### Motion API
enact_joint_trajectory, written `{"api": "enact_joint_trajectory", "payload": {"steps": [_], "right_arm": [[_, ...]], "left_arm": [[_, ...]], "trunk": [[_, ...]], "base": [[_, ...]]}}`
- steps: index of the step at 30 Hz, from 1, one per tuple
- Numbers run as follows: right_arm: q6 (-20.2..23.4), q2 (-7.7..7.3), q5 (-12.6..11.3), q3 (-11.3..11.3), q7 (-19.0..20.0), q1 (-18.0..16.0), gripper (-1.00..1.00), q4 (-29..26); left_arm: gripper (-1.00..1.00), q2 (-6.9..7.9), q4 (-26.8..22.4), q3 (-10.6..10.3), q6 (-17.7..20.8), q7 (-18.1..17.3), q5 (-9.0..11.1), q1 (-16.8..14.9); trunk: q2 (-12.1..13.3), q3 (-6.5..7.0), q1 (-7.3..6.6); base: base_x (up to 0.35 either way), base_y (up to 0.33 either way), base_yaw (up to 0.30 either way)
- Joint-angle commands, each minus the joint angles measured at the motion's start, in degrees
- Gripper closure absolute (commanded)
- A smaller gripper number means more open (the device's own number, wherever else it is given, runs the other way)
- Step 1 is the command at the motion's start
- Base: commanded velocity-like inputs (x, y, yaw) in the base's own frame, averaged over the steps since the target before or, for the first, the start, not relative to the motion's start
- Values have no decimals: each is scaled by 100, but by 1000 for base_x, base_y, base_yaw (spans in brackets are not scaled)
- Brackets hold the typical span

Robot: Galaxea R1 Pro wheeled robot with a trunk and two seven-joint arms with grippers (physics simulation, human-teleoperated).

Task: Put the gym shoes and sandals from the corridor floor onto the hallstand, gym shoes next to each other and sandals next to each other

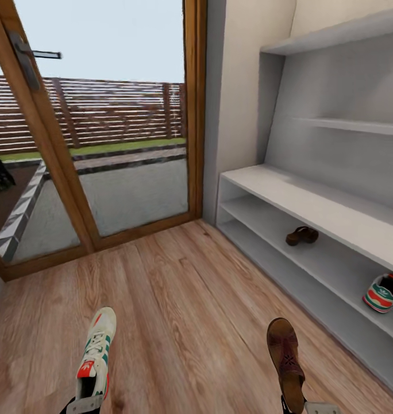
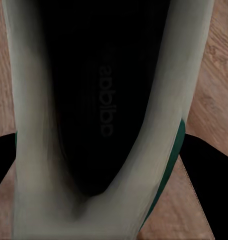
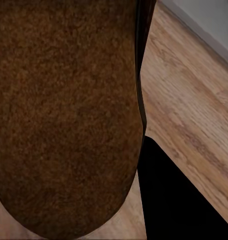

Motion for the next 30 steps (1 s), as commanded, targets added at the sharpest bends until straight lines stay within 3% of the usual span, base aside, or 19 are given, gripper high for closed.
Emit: {"api": "enact_joint_trajectory", "payload": {"steps": [1, 30], "right_arm": [[-16, 3, 40, -28, -5, -5, 100, 5], [-16, 3, 40, -28, -7, -5, 100, 5]], "left_arm": [[100, -4, 3, 49, -22, -34, -56, -5], [100, -4, 0, 49, -22, -34, -56, -5]], "trunk": [[-2, -5, 2], [-2, -5, 2]], "base": [[280, 216, -263], [175, 270, -263]]}}
